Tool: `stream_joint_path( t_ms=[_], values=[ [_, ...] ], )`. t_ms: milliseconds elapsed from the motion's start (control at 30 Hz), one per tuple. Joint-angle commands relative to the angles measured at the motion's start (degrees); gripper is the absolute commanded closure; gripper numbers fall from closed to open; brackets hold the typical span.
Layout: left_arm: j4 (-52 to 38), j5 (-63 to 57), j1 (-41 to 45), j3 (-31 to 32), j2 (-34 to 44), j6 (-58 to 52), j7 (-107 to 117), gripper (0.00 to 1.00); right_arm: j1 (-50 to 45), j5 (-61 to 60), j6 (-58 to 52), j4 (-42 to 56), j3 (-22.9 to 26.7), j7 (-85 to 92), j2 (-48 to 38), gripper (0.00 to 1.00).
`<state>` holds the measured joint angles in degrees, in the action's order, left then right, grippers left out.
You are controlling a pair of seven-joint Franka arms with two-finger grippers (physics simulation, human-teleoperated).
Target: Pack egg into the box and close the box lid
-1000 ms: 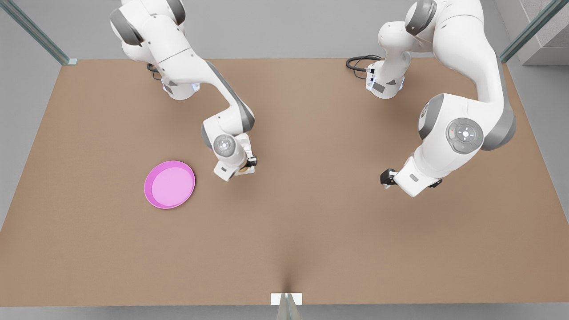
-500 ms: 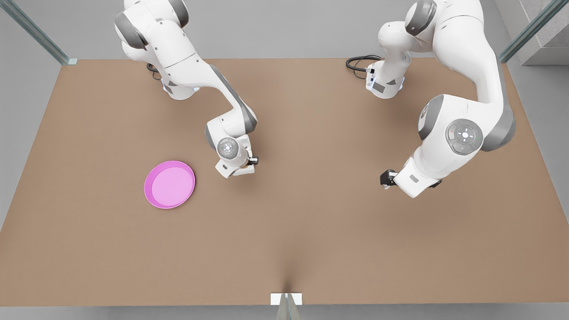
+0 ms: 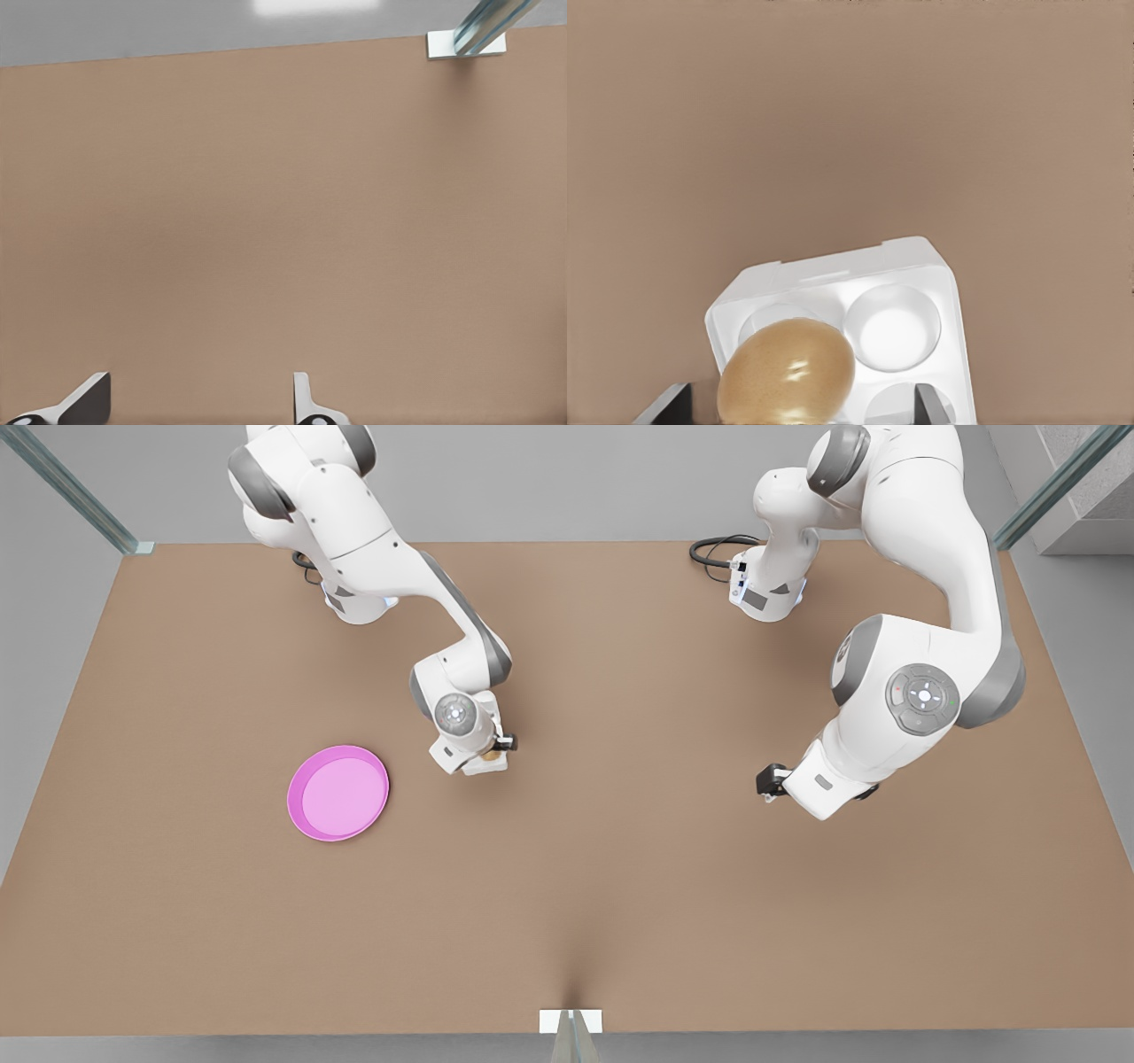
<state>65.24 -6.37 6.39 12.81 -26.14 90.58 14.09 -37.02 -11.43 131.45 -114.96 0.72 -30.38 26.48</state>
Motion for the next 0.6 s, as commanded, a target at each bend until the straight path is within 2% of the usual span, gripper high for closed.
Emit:
stream_joint_path(
  t_ms=[0, 100, 133, 167, 200, 233, 300, 333, 367, 433, 467, 500, 567],
  values=[
    [-0.03, -0.05, 0.02, 0.02, 0.13, 0.48, 0.84, 0.00, 0.02, 0.01, 0.47, 0.00, -0.02, -2.49, -0.11, 0.00],
    [1.99, 0.40, -1.29, -0.24, 0.65, -0.57, 2.85, 0.00, 2.13, 0.27, 0.12, 0.09, -0.11, -2.40, -1.07, 0.00],
    [2.43, 1.79, -1.20, 0.20, 1.53, -5.85, 5.60, 0.00, 4.32, 0.45, -0.23, 0.18, -0.19, -1.87, -1.95, 0.00],
    [2.43, 2.94, 3.08, 1.69, 1.62, -6.81, 13.71, 0.40, 7.22, 0.97, -2.24, 0.61, -0.28, -0.39, -2.66, 0.00],
    [2.70, 4.09, 8.20, 10.03, 4.34, -11.03, 40.65, 0.79, 11.44, 2.38, -6.11, 1.05, -0.19, 5.68, -4.94, 0.00],
    [3.14, 3.47, 13.72, 18.57, 3.73, -11.56, 53.83, 0.79, 17.33, 5.63, -12.35, 2.02, -0.02, 14.46, -7.57, 0.00],
    [3.22, 0.48, 32.89, 18.30, 0.13, -2.42, 74.84, 0.79, 29.55, 14.94, -28.79, 9.75, 0.33, 25.37, -13.29, 0.00],
    [3.49, -1.19, 38.87, 18.13, -1.37, -2.07, 80.03, 0.79, 35.43, 18.29, -36.26, 19.15, 0.16, 27.56, -13.55, 0.00],
    [3.40, -1.10, 40.54, 18.13, -2.77, 2.40, 83.37, 0.79, 40.09, 18.03, -38.20, 23.38, -0.02, 35.48, -15.75, 0.00],
    [3.22, -7.42, 47.57, 17.52, -10.33, 11.73, 93.39, 0.79, 40.80, 17.23, -41.27, 23.38, -1.07, 36.71, -23.66, 0.00],
    [3.14, -8.39, 48.36, 16.81, -13.14, 15.68, 94.45, 0.79, 42.91, 16.97, -43.12, 22.24, -3.62, 36.80, -28.49, 0.00],
    [3.05, -8.39, 48.36, 15.40, -15.87, 19.46, 94.54, 0.79, 45.90, 12.67, -43.21, 22.76, -6.08, 36.89, -28.67, 0.00],
    [3.14, -8.39, 48.19, 13.47, -17.98, 20.25, 94.98, 0.79, 45.11, 11.79, -44.26, 23.29, -6.26, 35.31, -27.80, 0.00]
  ],
)
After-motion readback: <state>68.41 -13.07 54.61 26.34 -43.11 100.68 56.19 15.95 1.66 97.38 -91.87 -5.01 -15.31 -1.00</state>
